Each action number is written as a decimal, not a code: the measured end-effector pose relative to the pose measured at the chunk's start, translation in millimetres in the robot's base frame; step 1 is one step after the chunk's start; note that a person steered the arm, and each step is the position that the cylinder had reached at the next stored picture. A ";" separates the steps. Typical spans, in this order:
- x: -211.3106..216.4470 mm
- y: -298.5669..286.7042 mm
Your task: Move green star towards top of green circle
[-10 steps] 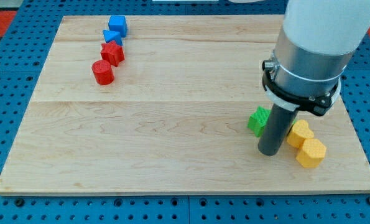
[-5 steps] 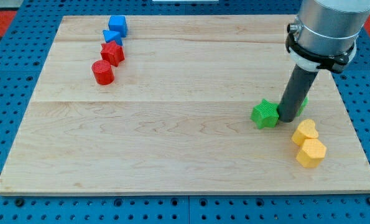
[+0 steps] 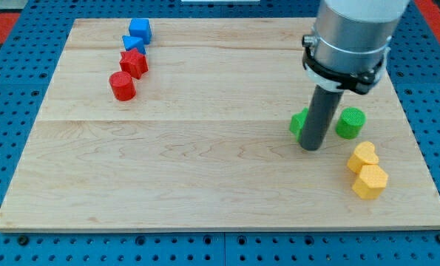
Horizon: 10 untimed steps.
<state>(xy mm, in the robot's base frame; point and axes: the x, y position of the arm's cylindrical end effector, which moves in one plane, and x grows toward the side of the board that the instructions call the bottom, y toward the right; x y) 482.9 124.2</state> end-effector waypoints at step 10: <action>-124.5 -11.0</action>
<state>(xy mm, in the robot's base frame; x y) 358.4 113.2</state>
